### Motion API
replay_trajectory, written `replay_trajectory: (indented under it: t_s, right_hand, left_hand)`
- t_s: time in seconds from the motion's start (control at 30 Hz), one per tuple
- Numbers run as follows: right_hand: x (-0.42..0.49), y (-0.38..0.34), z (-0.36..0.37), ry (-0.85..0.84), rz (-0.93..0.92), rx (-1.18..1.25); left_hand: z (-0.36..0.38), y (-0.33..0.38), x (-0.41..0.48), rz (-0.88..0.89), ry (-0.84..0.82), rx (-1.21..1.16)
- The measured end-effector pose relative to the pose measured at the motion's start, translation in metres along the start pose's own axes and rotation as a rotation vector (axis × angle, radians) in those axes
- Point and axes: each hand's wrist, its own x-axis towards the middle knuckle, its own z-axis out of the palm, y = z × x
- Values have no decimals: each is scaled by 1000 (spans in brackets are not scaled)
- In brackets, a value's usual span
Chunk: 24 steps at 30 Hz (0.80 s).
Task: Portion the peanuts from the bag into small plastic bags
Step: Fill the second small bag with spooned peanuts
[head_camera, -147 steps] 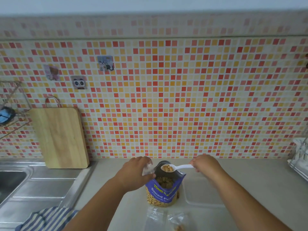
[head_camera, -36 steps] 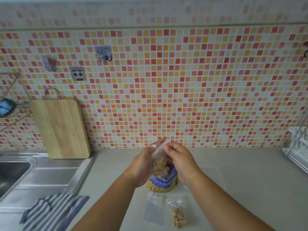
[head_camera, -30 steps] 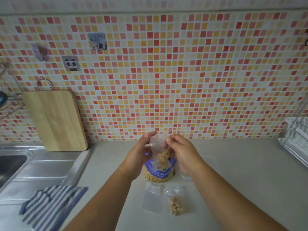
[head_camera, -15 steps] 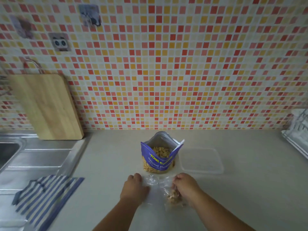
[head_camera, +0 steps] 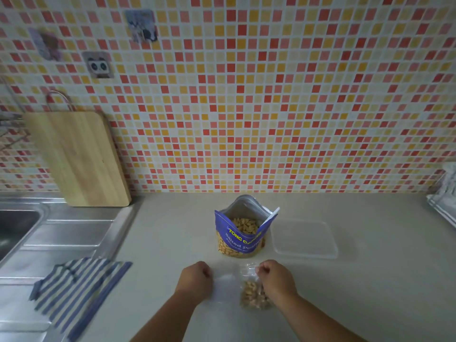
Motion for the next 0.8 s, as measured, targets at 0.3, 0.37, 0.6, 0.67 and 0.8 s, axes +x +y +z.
replay_trajectory:
  t_s: [0.3, 0.37, 0.6, 0.67, 0.8]
  right_hand:
    - [-27, -26, -14, -12, -231, 123]
    - [-37, -37, -10, -133, -233, 292]
    - [-48, -56, -12, -119, -247, 462]
    - [-50, -59, -17, -100, -277, 429]
    - [-59, -69, -33, 69, -359, 476]
  left_hand:
    - [-32, -1, -12, 62, -165, -498]
    - [-41, 5, -19, 112, -297, -615]
    - [-59, 27, -34, 251, -429, -699]
    - [-59, 38, -37, 275, -288, -688]
    - [-59, 52, -41, 315, -12, -607]
